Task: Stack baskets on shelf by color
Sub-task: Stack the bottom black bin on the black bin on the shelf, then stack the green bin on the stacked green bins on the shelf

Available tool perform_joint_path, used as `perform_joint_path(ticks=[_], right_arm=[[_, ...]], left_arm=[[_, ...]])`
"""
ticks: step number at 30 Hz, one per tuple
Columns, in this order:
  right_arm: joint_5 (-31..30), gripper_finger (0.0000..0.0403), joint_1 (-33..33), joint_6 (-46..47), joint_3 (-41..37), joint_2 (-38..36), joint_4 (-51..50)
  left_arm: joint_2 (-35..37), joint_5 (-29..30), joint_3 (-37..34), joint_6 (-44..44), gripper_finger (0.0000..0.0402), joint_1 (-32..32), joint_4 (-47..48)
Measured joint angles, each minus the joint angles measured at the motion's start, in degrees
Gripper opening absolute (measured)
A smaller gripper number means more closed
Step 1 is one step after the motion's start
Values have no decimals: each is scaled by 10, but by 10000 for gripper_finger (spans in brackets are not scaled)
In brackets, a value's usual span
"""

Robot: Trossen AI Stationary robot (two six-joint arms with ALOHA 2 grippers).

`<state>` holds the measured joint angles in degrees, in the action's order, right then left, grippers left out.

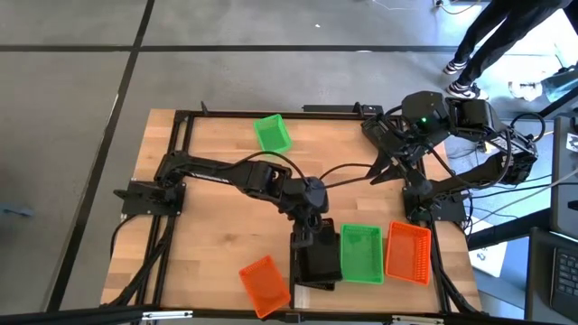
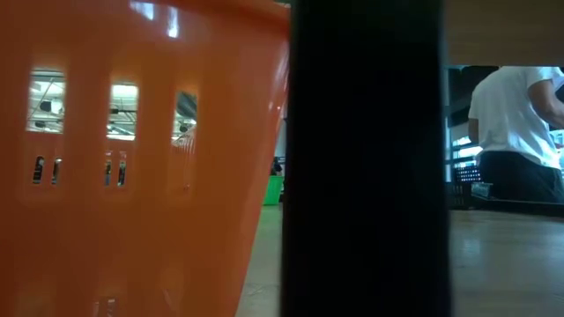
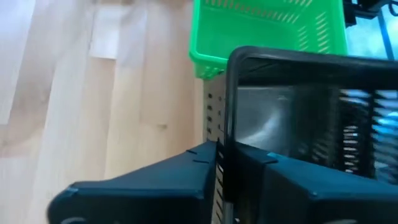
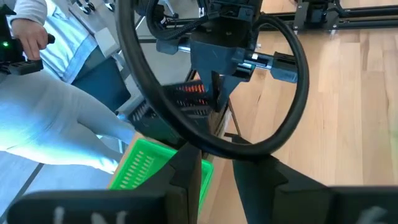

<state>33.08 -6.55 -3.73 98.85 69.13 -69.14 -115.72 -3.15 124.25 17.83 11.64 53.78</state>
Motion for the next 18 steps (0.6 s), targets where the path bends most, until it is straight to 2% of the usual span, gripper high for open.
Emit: perform_joint_path(ticks=[9, 18], right_arm=[[0, 87, 0, -22, 0, 0, 0], [0, 87, 0, -28, 0, 0, 0]], left_arm=[[0, 1, 0, 0, 88, 2, -4], [19, 1, 2, -31, 96, 1, -8]])
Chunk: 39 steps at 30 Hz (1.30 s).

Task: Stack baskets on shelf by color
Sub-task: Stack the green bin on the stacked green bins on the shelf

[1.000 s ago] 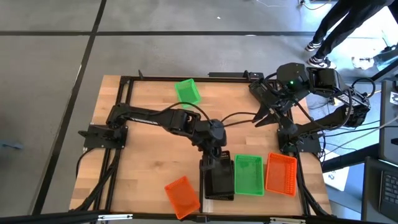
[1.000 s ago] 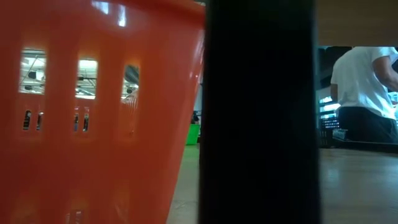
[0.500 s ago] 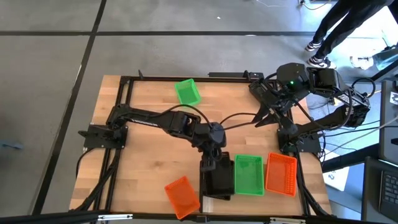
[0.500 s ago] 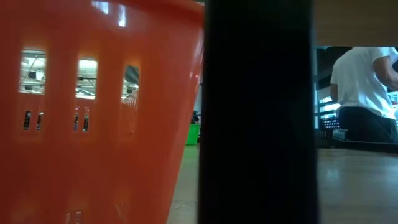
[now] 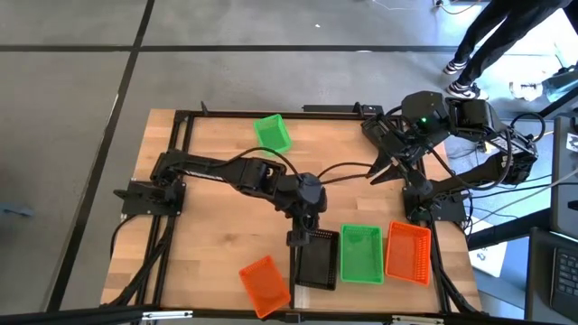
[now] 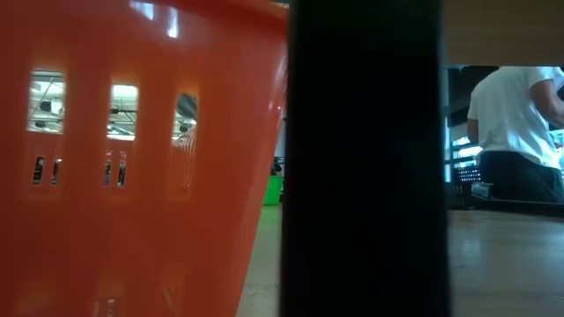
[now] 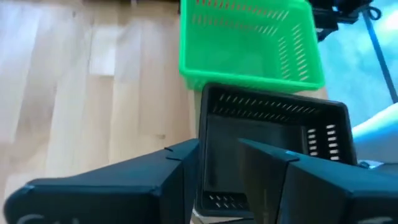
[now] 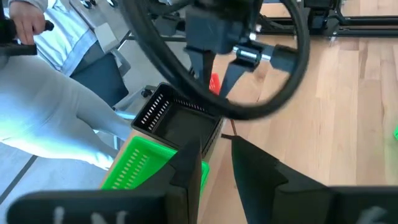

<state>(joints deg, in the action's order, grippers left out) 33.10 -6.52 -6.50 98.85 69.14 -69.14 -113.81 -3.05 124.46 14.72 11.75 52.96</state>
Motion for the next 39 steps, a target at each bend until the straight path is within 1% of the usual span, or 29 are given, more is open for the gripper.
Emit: perform_joint_path(ticks=[2, 4, 5, 6, 8, 11, 12, 14, 15, 18, 19, 20, 23, 25, 28, 31, 33, 35, 39], right_arm=[[0, 87, 0, 0, 0, 0, -1], [0, 87, 0, 0, 0, -1, -1], [0, 87, 0, -2, 0, -1, -1], [0, 87, 0, -4, 0, -2, -1], [-1, 87, 0, -14, 0, -6, -1], [-3, 87, 0, -16, 0, -11, -1], [-4, 87, 0, -16, 0, -12, -1], [-5, 87, 0, -16, 0, -13, -2], [-5, 87, 0, -16, 0, -13, -2], [-6, 87, 0, -16, 0, -14, -2], [-8, 87, 0, -16, 0, -14, -2], [-14, 87, 0, -15, 0, -14, -2], [-49, 87, 0, -8, 0, -14, -2], [-63, 87, 0, 0, 0, -14, -2], [-65, 87, 0, -1, 0, -14, -4], [-72, 87, 0, 0, 0, -14, -4], [-114, 87, 0, 6, 0, -14, -4], [-174, 87, 0, 25, 0, -14, -4], [-293, 87, 0, 68, 0, -14, -4]], left_arm=[[7, 0, 4, -17, 96, 0, 14], [8, 8, 20, -26, 96, -2, 15], [11, 15, 30, -29, 96, -4, 31], [13, 24, 42, -29, 96, -6, 53], [16, 39, 64, -26, 96, -16, 60], [15, 62, 104, -7, 96, -32, 106], [17, 69, 106, -2, 96, -38, 106], [29, 72, 98, 0, 96, -55, 116], [34, 74, 97, -1, 96, -64, 143], [41, 92, 99, 2, 96, -97, 185], [43, 98, 98, 2, 96, -108, 215], [44, 101, 97, 1, 96, -120, 241], [46, 102, 98, -7, 96, -159, 272], [46, 101, 98, -15, 96, -188, 310], [46, 96, 85, -14, 96, -230, 328], [43, 67, 60, -14, 96, -273, 328], [43, 39, 38, -25, 96, -300, 327], [44, 17, 10, -53, 96, -324, 321], [43, -6, -50, -117, 96, -360, 298]])
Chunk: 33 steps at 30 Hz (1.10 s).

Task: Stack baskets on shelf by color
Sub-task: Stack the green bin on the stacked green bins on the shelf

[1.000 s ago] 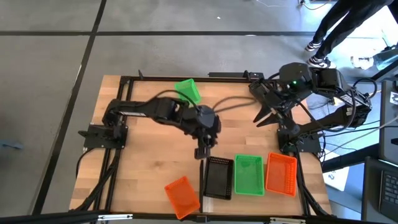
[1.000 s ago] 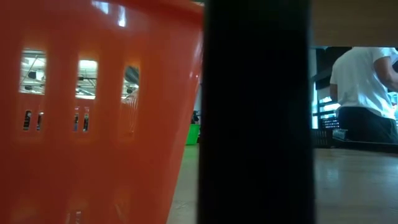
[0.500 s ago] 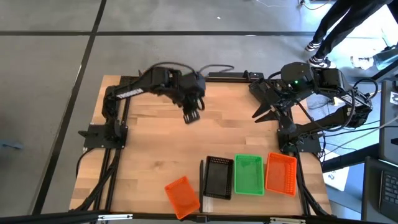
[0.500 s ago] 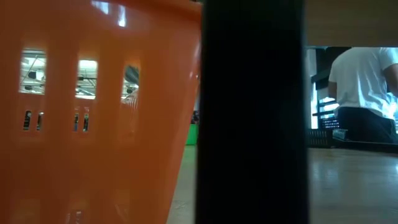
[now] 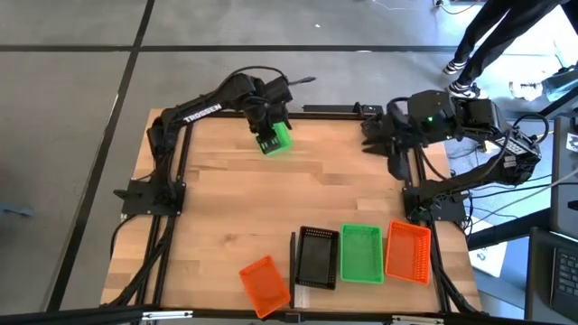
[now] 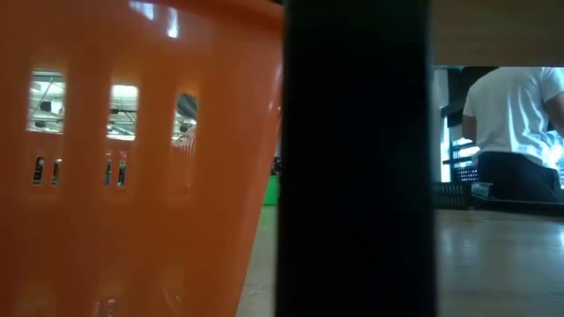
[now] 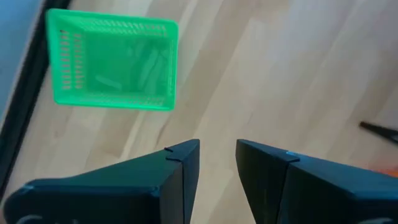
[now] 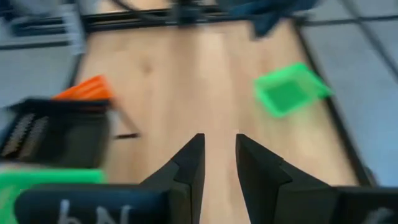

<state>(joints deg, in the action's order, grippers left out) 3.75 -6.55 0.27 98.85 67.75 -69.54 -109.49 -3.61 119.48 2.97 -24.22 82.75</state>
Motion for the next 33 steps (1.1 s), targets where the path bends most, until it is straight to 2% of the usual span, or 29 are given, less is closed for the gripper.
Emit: perform_joint_path(ticks=[7, 12, 14, 18, 24, 33], right_arm=[[-140, 87, 0, 72, 0, 2, 0], [-257, 87, 0, 103, 0, 12, 0], [-285, 87, 0, 103, 0, 20, 0], [-326, 87, 0, 101, 0, 42, 0], [-359, 87, 0, 99, 0, 71, -2], [-358, 87, 0, 106, 0, 76, -2]], left_arm=[[0, -49, -123, -138, 96, -20, -93], [0, -57, -194, -206, 96, -20, -166], [0, -53, -220, -221, 96, -20, -192], [0, -33, -267, -224, 96, -21, -247], [0, 29, -308, -227, 96, -27, -301], [0, 7, -340, -213, 96, -45, -324]])
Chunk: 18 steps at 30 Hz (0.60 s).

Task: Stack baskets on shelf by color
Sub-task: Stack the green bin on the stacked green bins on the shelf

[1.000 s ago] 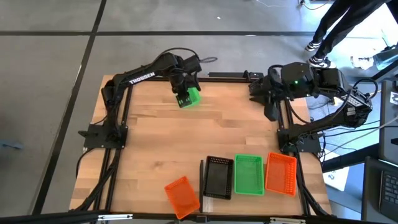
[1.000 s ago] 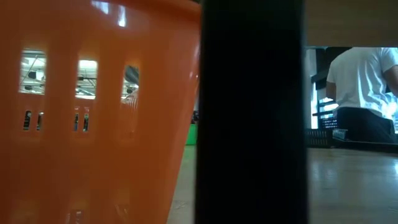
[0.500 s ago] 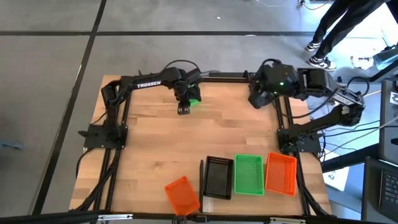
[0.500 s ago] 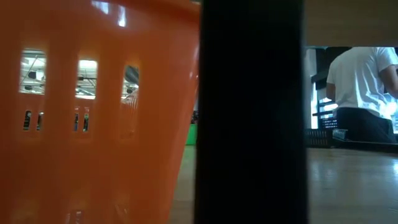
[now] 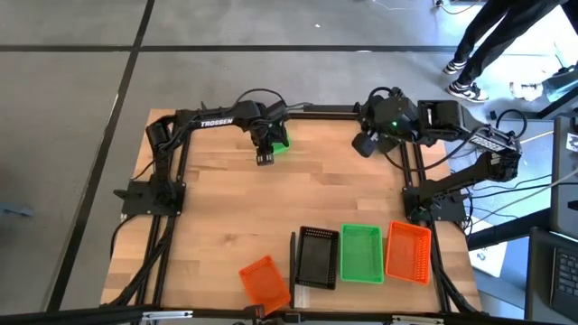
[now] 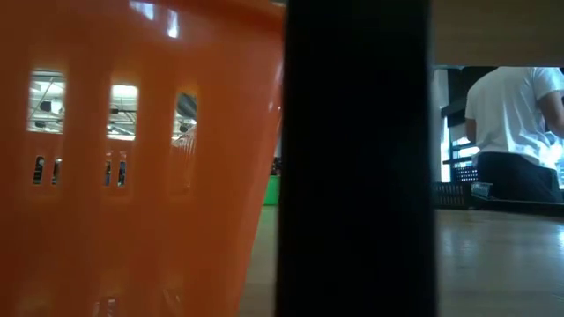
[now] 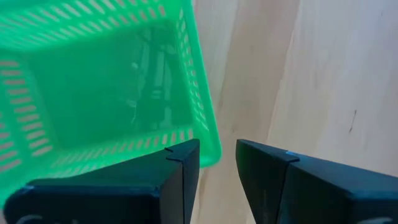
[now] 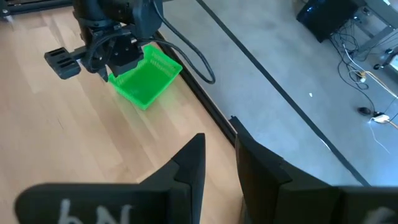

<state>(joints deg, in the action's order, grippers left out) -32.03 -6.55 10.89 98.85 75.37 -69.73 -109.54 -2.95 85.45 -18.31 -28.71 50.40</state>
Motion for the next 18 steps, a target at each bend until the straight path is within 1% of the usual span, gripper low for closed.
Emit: perform_joint_path(ticks=[4, 13, 18], right_arm=[[0, 87, 0, 3, 0, 0, 0], [2, 87, 0, 9, 0, 0, 0], [2, 87, 0, 11, 0, 0, 0]], left_arm=[[0, 0, -17, -2, 96, -1, -39], [0, -1, -55, -16, 96, 0, -79], [0, 17, -81, -19, 96, 0, -115]])
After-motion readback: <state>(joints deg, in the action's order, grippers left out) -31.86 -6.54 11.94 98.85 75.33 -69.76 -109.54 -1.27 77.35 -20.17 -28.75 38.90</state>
